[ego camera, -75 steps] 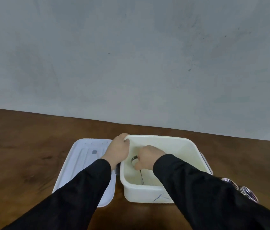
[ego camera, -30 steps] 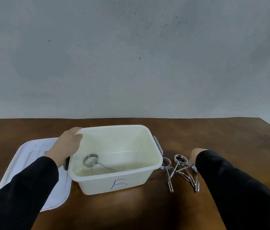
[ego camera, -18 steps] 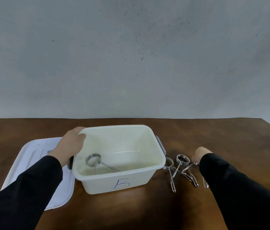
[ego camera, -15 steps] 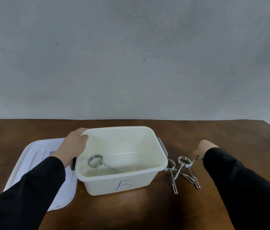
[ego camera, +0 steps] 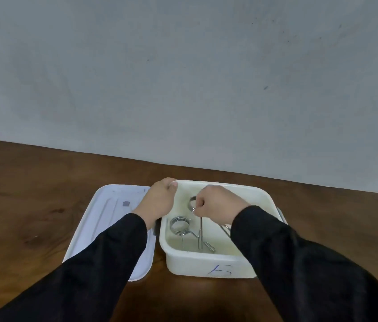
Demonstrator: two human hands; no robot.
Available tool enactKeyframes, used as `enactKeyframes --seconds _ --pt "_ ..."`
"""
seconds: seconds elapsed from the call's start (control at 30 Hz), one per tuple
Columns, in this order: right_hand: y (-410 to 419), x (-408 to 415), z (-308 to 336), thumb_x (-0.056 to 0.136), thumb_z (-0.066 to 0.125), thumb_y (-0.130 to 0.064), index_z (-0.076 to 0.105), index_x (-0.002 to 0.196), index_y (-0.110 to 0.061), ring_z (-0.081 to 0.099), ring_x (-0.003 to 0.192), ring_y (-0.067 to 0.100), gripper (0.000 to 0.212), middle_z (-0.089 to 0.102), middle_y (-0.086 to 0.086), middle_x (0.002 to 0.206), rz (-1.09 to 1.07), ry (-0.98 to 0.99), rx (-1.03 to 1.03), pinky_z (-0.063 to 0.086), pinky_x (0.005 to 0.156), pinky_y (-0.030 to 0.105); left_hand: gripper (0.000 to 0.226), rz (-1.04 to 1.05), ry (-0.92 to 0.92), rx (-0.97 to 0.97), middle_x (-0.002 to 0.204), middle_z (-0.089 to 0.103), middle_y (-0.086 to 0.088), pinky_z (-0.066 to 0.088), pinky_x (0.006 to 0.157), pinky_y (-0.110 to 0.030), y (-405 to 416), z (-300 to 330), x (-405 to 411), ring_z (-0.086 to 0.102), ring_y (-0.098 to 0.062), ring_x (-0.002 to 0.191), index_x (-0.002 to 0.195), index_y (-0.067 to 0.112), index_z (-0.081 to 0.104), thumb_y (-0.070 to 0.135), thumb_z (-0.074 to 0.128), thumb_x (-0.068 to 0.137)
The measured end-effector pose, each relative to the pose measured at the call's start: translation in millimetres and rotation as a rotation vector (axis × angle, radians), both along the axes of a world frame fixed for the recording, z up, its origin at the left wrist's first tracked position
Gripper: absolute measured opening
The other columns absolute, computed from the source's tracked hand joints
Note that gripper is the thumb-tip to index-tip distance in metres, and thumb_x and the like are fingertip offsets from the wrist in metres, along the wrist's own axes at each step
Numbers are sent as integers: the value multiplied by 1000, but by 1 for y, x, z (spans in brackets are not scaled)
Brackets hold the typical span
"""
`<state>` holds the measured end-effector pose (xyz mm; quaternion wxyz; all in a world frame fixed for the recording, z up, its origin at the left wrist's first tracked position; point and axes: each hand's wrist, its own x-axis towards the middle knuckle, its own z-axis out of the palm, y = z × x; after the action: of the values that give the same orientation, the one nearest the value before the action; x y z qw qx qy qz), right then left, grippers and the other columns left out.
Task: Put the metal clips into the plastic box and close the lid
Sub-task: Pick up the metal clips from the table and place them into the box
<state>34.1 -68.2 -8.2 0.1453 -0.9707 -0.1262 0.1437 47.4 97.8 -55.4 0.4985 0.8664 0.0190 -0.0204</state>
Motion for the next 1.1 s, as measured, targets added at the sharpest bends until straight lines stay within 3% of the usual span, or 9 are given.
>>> enactKeyframes --seconds 0.17,0.27,0.47,0.6,0.7,0.83,0.93,1.0,1.1 --pt "42 16 -55 89 66 -19 71 98 -8 64 85 29 15 65 7 87 67 44 -85 51 77 34 36 11 14 23 116 55 4 34 83 -26 -1 1 -1 47 -13 100 129 21 53 30 31 102" --pt "53 22 -72 94 62 -17 70 116 -9 63 95 30 24 70 12 107 101 57 -144 49 92 37 36 23 23 30 123 57 2 37 83 -27 -2 0 -1 49 -14 101 129 25 52 31 30 102" --pt "51 24 -76 92 68 -24 68 121 -12 62 96 29 32 69 11 113 114 70 -176 49 98 39 36 21 20 53 127 58 0 38 82 -26 -2 -1 -1 49 -13 102 131 25 51 31 30 102" --pt "46 19 -66 93 65 -26 70 114 -12 57 84 25 26 71 10 106 110 48 -139 50 87 35 36 14 8 70 127 58 -1 37 83 -27 -2 -1 -1 48 -14 100 131 24 51 30 30 102" --pt "37 13 -42 90 60 -32 70 101 -17 65 81 28 21 72 6 91 104 -114 -61 53 75 33 35 17 -6 51 122 60 -1 35 83 -26 -3 0 2 50 -14 99 128 20 55 26 34 101" --pt "-15 12 3 94 52 -49 66 77 -19 58 67 26 37 62 1 67 -101 -403 168 50 65 35 33 1 -17 60 114 61 2 37 80 -28 -1 -2 5 55 -18 103 125 20 58 27 36 101" --pt "-96 20 20 97 53 -43 69 84 -15 63 72 24 35 66 1 71 -357 -477 216 52 67 34 35 0 -32 63 119 63 -3 37 82 -29 -1 -3 5 53 -18 102 125 16 59 26 36 101" --pt "-157 20 15 98 54 -40 69 90 -13 67 84 26 32 69 2 81 -507 -423 110 53 75 35 34 -3 -54 77 117 63 -4 36 82 -29 -2 -3 5 52 -19 100 124 15 60 25 36 101" --pt "-223 8 -18 97 58 -39 70 107 -10 67 99 26 32 71 5 101 -632 -87 -152 53 87 35 34 3 -48 73 110 59 0 36 82 -31 -3 -3 4 51 -19 98 123 15 60 25 35 102"
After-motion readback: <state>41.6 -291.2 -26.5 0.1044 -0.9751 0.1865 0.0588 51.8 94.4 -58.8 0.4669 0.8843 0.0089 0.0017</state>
